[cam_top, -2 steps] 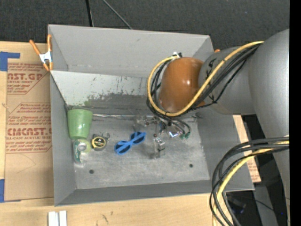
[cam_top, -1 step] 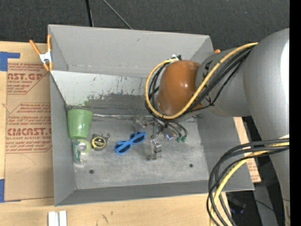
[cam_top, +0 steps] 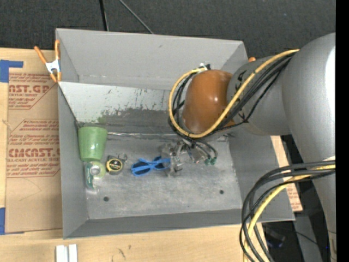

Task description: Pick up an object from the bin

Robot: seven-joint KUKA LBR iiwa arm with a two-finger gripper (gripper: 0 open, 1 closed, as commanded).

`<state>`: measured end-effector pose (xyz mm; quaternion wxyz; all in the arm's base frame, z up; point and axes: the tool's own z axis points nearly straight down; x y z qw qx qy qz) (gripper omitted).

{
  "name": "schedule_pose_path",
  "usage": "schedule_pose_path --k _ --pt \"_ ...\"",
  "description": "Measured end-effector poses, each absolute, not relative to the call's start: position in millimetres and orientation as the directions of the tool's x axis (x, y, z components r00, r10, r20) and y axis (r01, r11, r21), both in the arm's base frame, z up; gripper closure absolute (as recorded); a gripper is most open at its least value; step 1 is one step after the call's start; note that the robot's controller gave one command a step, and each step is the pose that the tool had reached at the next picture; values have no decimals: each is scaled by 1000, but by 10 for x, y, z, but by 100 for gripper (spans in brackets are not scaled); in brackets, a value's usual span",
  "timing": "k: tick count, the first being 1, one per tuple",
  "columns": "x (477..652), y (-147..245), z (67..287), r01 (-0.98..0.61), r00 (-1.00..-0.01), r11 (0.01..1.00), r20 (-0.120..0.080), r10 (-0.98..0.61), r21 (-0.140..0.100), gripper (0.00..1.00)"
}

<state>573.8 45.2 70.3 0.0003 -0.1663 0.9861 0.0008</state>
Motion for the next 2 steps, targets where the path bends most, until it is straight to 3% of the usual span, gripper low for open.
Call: schedule_pose_path --k 1,2 --pt "5859 413 1838 -359 -933 933 -11 -359 -3 100" --pt "5938 358 2713 -385 -923 923 -13 -385 -4 100"
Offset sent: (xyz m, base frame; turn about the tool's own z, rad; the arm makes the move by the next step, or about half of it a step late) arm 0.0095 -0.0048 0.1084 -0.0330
